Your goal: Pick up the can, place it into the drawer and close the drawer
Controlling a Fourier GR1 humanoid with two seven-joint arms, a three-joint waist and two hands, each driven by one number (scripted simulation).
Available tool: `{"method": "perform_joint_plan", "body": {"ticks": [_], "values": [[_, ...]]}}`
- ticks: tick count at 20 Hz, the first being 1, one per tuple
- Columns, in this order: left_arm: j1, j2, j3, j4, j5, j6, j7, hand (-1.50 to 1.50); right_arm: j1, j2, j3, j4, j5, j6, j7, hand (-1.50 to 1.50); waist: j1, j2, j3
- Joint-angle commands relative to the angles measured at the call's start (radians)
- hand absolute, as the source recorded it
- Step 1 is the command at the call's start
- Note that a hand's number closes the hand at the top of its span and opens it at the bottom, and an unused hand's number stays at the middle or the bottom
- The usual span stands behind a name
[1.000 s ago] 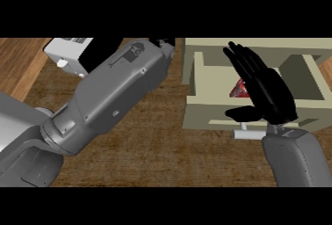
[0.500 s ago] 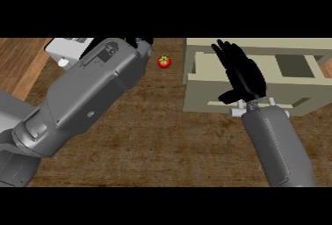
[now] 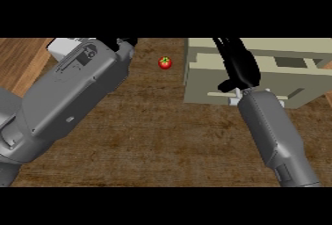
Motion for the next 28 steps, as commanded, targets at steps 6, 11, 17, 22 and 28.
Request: {"method": "perform_joint_plan", "body": {"ticks": [6,11,17,22,28], "values": [[0.029,0.021,-0.001,-0.086,-0.032,0.039,0.072,-1.50,-0.120,-0.012,-0.089,0.284,-0.007,-0.217,-0.047,-1.50,0.007,0.024,0.017],[0.091,0.085,0.021,-0.148,-0.046,0.014,0.075,-1.50,-0.226,-0.043,-0.120,0.388,0.007,-0.246,-0.025,-1.50,0.017,0.023,0.016],[0.069,0.119,0.025,-0.173,-0.057,-0.011,0.113,-1.50,-0.313,-0.059,-0.147,0.471,0.014,-0.311,-0.002,-1.50,0.037,0.036,0.017],[0.076,0.138,0.019,-0.224,-0.069,-0.007,0.135,-1.50,-0.371,-0.093,-0.150,0.519,0.034,-0.302,0.033,-1.50,0.061,0.042,0.018],[0.102,0.115,0.022,-0.254,-0.079,0.018,0.131,-1.50,-0.462,-0.134,-0.167,0.554,0.022,-0.214,0.026,-1.50,0.063,0.044,0.017]]}}
